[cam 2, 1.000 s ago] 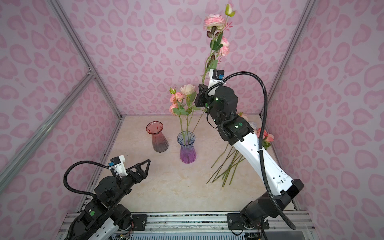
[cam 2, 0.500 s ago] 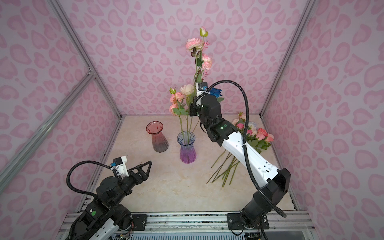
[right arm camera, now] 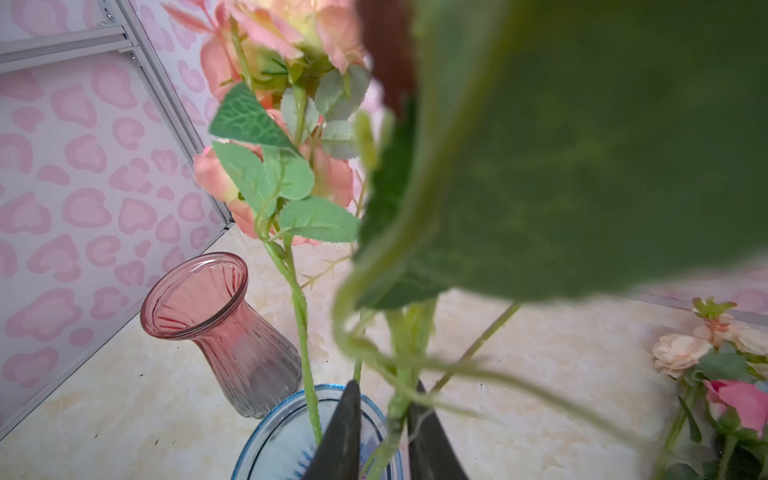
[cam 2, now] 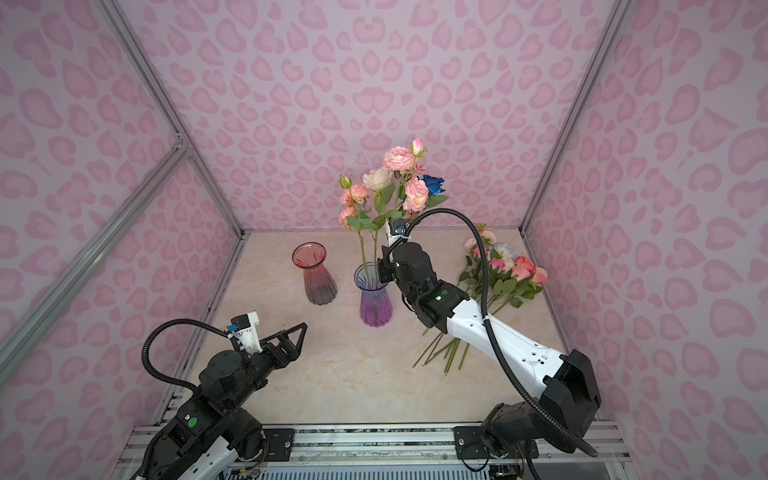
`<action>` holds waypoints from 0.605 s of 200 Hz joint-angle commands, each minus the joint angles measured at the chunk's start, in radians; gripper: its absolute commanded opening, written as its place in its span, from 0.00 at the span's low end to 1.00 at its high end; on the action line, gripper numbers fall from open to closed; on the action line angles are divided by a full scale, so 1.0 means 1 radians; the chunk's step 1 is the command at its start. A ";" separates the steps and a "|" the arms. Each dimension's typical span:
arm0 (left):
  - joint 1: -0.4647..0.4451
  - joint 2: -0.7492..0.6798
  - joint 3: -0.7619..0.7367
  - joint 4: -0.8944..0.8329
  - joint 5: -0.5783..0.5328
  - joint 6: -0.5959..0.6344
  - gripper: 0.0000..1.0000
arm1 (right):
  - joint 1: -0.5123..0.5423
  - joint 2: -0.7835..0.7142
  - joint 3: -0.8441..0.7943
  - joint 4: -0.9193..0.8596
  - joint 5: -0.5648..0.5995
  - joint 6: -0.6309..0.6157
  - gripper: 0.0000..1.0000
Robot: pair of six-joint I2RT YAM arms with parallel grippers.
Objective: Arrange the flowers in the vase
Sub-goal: 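Lower the light pink rose spray into the purple-blue vase and release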
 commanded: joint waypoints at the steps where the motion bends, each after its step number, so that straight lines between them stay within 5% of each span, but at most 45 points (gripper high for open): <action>1: 0.000 0.011 -0.001 0.052 0.005 -0.004 0.98 | 0.004 0.017 0.024 -0.025 0.016 0.034 0.24; 121: 0.000 0.015 -0.014 0.056 0.010 -0.014 0.98 | 0.045 -0.085 0.000 -0.092 0.012 0.087 0.34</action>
